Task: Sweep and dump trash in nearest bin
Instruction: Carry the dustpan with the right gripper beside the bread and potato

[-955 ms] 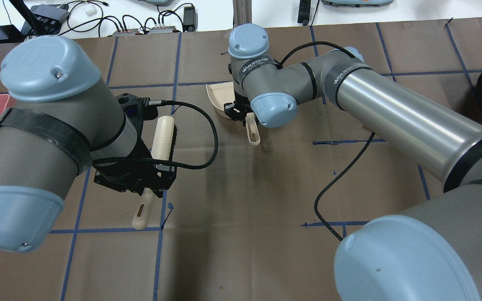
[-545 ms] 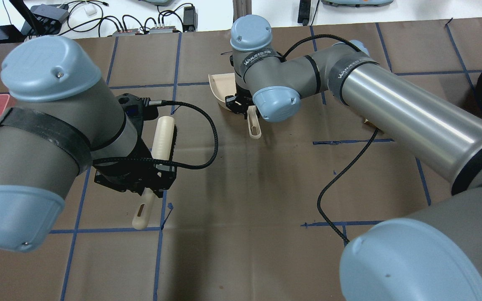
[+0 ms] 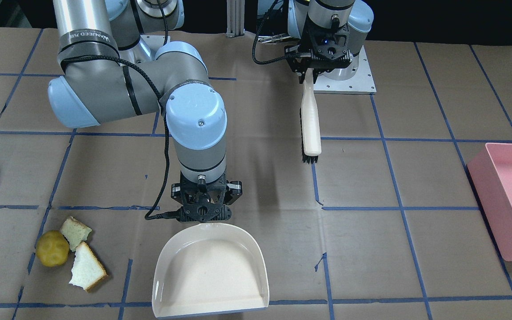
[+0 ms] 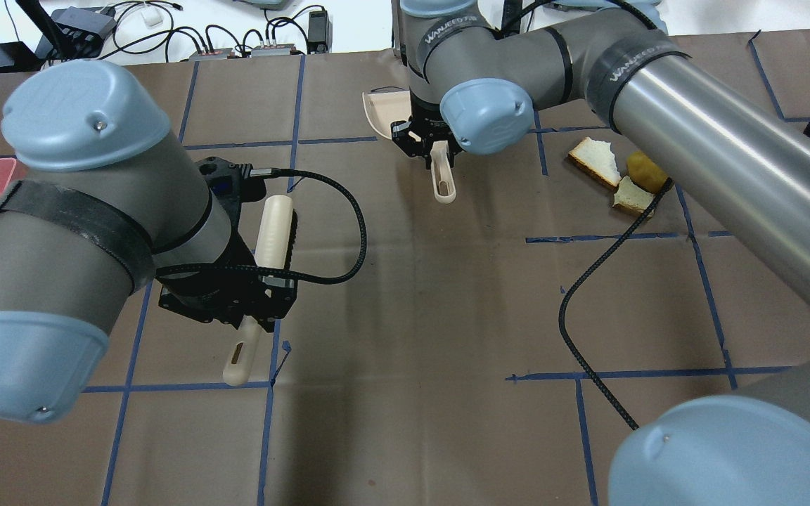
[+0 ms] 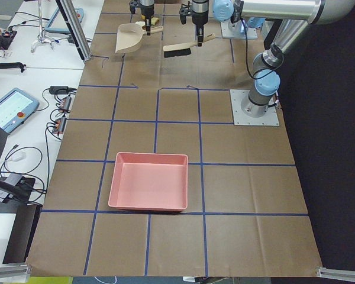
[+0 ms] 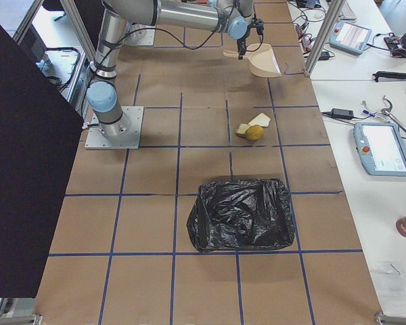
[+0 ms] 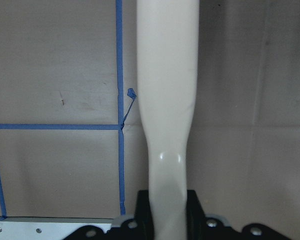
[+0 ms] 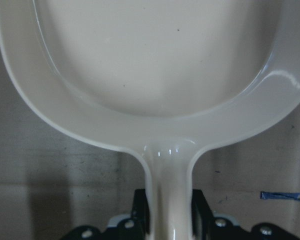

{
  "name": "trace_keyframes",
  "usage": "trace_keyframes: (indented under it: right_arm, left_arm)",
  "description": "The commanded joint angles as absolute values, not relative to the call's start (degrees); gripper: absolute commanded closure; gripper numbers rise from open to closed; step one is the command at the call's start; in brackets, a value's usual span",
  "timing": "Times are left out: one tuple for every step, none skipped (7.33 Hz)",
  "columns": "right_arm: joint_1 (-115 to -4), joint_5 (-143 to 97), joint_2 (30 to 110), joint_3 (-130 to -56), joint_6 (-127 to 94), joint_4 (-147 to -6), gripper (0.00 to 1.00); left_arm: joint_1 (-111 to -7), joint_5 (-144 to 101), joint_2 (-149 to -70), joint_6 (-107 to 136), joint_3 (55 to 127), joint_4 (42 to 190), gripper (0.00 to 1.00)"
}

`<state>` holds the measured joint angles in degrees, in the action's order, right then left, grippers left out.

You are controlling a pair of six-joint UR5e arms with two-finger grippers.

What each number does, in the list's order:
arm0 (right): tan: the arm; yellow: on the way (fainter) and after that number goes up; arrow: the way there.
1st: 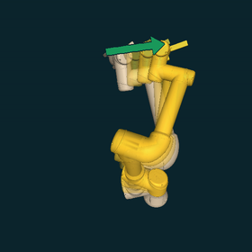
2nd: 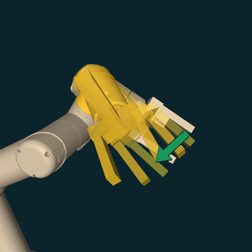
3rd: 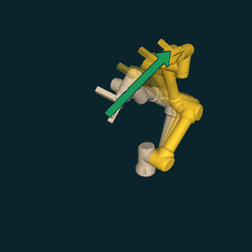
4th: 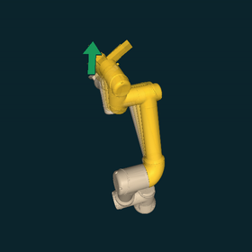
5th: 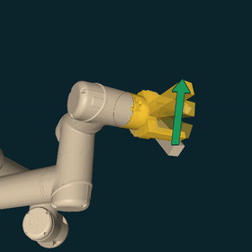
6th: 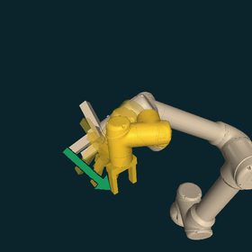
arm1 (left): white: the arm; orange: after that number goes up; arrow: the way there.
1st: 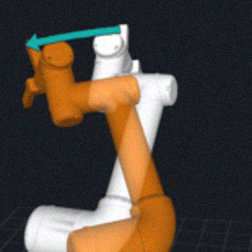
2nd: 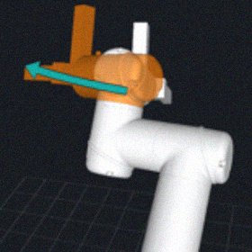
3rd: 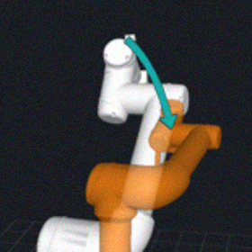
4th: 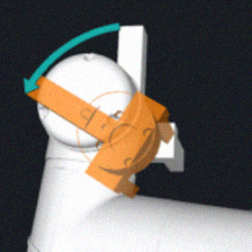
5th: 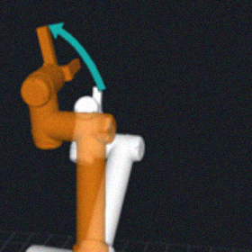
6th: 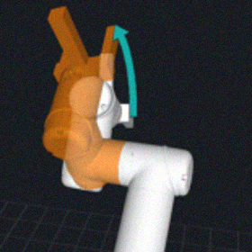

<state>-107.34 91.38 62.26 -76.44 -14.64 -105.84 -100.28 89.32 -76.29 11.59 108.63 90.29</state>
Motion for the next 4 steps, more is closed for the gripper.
trace_keyframes:
  right_arm:
    - [-106.70,91.49,62.58,-74.62,-14.68,-102.57,0.96]
    - [-104.87,91.58,62.84,-74.62,-13.98,-101.35,0.96]
    - [-101.90,91.50,64.49,-75.14,-11.54,-99.86,0.96]
    - [-98.39,91.58,66.69,-75.23,-3.60,-96.02,0.96]
  left_arm:
    - [-100.28,89.21,-76.55,11.25,108.46,90.26,1.00]
    - [-100.37,89.38,-76.90,10.90,108.54,90.18,1.00]
    - [-100.37,89.38,-77.25,10.90,108.54,89.65,1.00]
    - [-100.46,89.56,-77.34,10.81,108.54,88.26,1.00]
